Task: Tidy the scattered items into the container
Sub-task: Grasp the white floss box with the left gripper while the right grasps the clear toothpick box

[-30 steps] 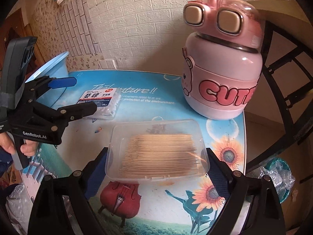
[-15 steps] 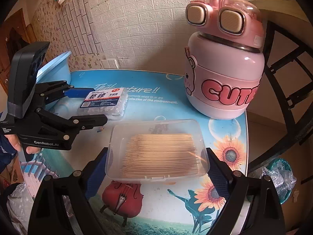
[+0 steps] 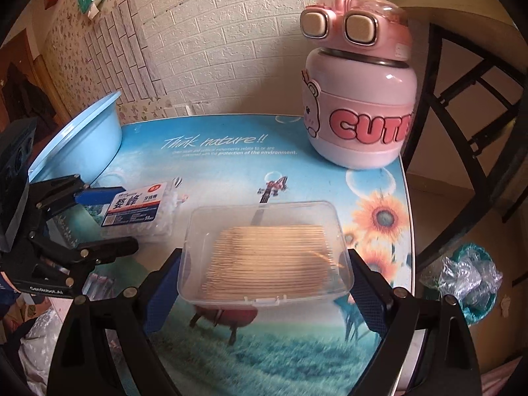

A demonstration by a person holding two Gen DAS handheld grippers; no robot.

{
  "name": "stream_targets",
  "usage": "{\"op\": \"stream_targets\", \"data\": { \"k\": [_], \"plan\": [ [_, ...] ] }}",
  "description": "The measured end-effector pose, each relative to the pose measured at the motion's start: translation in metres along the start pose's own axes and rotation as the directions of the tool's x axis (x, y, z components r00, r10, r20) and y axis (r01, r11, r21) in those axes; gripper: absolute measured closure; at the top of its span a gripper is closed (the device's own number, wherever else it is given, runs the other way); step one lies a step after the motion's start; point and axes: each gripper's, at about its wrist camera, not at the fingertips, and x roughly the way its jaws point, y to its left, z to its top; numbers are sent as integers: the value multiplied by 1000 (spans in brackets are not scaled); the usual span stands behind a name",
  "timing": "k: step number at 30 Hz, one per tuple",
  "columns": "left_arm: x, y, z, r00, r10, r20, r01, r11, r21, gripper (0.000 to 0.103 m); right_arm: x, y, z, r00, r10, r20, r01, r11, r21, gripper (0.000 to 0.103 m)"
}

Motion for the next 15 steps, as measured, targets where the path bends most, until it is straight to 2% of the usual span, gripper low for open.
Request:
{"op": "stream_targets", "data": {
  "k": [7, 10, 15],
  "plan": [
    [-22, -10, -27, 997, 73, -12, -73, 995, -73, 40, -18, 27, -26, 998, -65, 10, 64, 997, 45, 10],
    [-35, -15, -43, 996, 84, -3, -84, 991, -104, 40, -24, 40, -37, 996, -92, 18, 91, 994, 61, 10],
    [-48, -25, -61, 997, 74, 22, -73, 997, -38, 39, -32, 62, -52, 992, -121, 27, 121, 992, 25, 10]
  ]
}}
